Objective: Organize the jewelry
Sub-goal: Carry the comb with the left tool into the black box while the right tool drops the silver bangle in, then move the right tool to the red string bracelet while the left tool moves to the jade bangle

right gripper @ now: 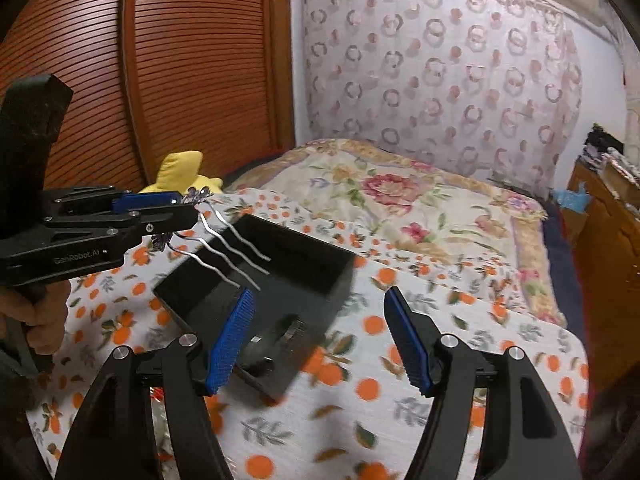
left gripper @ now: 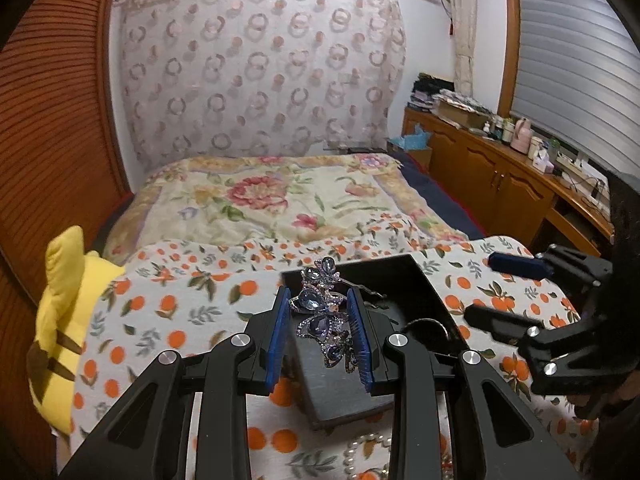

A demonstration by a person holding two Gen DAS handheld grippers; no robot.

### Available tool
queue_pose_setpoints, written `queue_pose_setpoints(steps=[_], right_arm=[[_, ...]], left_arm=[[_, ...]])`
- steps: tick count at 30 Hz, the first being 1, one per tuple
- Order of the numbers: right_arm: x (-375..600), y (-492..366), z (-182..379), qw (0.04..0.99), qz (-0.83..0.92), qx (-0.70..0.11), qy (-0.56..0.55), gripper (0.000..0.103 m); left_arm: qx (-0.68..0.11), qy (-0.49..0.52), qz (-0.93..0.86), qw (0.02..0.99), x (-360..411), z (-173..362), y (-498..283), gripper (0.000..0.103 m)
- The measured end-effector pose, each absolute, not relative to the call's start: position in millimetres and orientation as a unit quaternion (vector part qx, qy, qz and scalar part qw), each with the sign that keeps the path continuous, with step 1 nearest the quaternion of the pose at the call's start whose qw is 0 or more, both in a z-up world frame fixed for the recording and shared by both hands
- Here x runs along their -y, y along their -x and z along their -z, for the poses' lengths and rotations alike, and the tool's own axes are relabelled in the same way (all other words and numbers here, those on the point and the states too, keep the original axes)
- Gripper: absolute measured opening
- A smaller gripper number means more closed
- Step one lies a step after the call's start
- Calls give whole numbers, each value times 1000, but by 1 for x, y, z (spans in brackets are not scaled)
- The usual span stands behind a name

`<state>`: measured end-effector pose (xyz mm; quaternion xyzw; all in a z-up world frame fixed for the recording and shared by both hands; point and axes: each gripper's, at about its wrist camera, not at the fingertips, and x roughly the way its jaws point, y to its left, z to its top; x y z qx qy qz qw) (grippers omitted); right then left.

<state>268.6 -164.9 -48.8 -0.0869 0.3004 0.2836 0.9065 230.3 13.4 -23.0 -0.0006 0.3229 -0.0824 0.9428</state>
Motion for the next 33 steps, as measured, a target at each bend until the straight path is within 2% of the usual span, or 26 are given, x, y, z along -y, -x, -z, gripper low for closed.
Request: queue_pose_setpoints(steps=[7, 8, 10, 11, 20, 22, 30, 32, 33], right_arm=[[183, -265, 51, 910, -264, -306, 94, 70], [184, -264, 50, 910, -263, -306, 94, 70], [184, -260, 49, 910, -262, -305, 98, 70], [184, -257, 48, 911, -261, -304, 101, 70], [192, -217, 43, 915, -255, -296, 101, 70], [194, -205, 46, 915, -253, -298, 99, 70], [203, -164, 66, 910, -258, -316, 67, 70], [203, -155, 70, 908, -264, -321, 61, 68], [202, -151, 72, 906, -267, -323, 59, 63]], left_arm=[[-350, 13, 99, 931, -10, 39, -243, 28], [-350, 11, 97, 932, -8, 39, -243, 30], [-350, 1, 92, 932, -6, 38, -241, 44], [-348, -3, 92, 933, -5, 37, -239, 46], [-327, -19, 100, 939, -1, 23, -192, 50], [-324, -22, 100, 940, -1, 22, -178, 56], [-328, -34, 101, 939, -1, 36, -124, 60], [-331, -34, 99, 938, -2, 41, -115, 64], [-332, -35, 97, 937, -2, 43, -110, 68]])
